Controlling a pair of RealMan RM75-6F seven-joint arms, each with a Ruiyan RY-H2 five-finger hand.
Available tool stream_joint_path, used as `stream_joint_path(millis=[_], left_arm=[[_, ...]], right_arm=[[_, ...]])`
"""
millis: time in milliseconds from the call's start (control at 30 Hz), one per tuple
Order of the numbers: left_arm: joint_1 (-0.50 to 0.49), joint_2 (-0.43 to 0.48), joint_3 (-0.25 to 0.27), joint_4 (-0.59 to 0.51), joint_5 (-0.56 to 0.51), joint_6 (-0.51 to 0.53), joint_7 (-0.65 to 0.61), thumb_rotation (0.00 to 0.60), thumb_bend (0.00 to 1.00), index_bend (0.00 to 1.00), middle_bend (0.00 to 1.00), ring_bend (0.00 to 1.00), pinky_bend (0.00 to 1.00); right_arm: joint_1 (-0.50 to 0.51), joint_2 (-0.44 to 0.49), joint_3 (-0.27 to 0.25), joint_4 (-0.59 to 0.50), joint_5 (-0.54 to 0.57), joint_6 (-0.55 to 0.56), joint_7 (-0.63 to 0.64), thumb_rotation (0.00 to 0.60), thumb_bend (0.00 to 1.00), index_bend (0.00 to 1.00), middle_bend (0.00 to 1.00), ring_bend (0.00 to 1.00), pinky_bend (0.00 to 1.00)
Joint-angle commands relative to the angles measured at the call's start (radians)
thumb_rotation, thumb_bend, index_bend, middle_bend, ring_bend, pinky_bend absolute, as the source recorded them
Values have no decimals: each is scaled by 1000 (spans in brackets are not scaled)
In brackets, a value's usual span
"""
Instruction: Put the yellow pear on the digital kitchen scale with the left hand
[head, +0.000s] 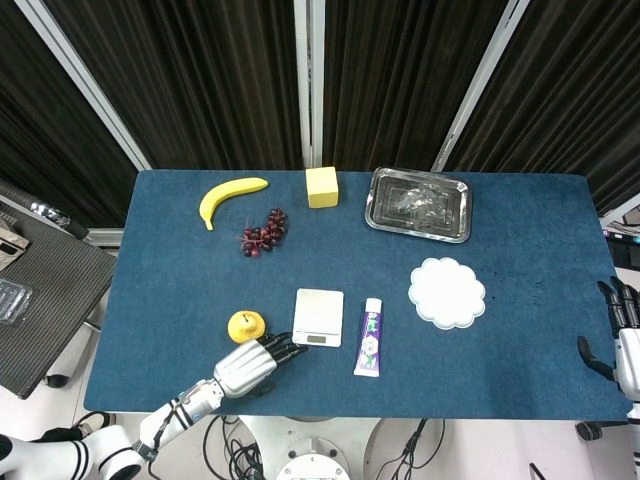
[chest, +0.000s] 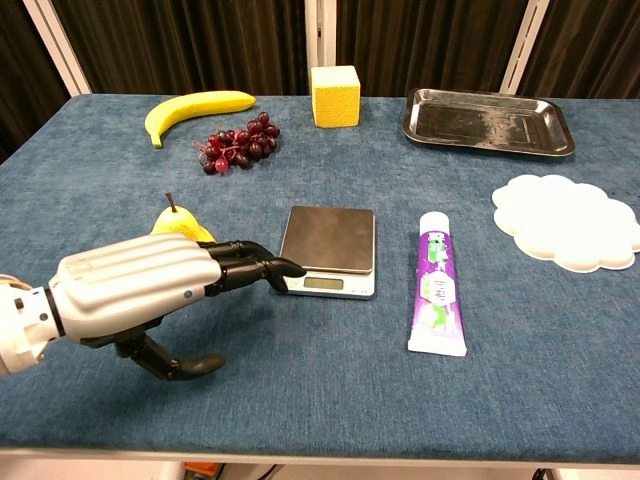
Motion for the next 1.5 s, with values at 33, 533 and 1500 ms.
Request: stream_joint_path(millis=[33,533,1500], left_arm=[[-3,-2,-6,-2,-25,-13,41,600,352,62,202,127,370],[-15,-18,-18,0,-70,-9,112,600,353,67,217,206,471],[-32,-50,0,49,-91,9,88,600,364,79,163,204,468]], right_arm=[[1,0,1,5,1,-2,4,600,291,0,0,0,0],[5,-3,4,18,5,-12,16,600,294,0,0,0,0],[9,-13,0,33,15,-36,16,600,294,0,0,0,0]])
